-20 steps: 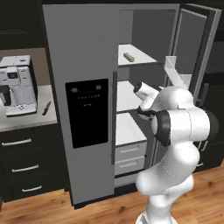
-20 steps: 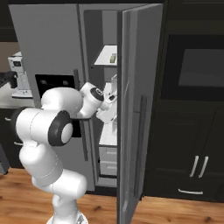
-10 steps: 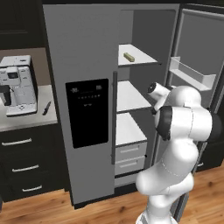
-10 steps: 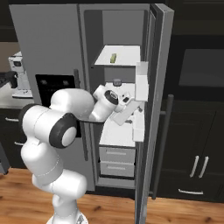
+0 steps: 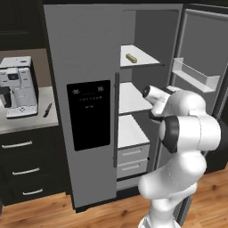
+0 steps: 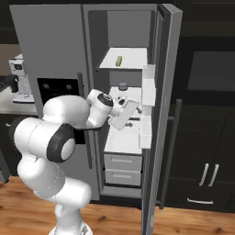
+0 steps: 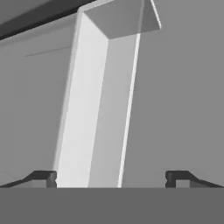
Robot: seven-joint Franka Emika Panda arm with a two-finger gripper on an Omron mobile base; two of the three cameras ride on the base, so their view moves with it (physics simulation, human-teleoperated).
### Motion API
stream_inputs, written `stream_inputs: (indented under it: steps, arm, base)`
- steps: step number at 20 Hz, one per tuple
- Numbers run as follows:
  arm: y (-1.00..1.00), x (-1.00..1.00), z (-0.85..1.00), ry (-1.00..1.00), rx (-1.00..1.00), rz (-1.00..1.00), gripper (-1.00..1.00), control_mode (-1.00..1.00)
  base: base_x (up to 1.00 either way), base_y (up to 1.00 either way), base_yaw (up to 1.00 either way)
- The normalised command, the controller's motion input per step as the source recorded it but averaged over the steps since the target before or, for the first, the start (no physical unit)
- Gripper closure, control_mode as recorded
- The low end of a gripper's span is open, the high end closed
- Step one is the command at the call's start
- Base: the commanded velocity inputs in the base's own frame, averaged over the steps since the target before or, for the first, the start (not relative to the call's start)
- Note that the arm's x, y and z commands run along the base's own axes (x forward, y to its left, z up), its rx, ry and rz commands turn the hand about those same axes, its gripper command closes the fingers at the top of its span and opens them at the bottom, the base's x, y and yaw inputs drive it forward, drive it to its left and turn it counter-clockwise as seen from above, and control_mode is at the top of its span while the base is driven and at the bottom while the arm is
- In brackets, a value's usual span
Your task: Retrieve the butter from the fridge and place it on a plate on the dining table. Then retrieve the butter knife by the fridge and place it near the plate.
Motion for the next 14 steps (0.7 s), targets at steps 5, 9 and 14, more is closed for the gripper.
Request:
stream_inputs:
  steps: [5,9,14]
  arm:
    - [0.48,-0.16,0.60,0.14,0.19,0.00,-1.00,-1.00]
    - [0.59,0.00,0.00,0.16,0.58,0.00,-1.00,-1.00]
    - [0.55,0.00,0.16,0.04,0.59,-0.01,-1.00,-1.00]
  base:
    - [0.00,0.00,0.00]
    - [0.00,0.00,0.00]
    - [0.00,0.00,0.00]
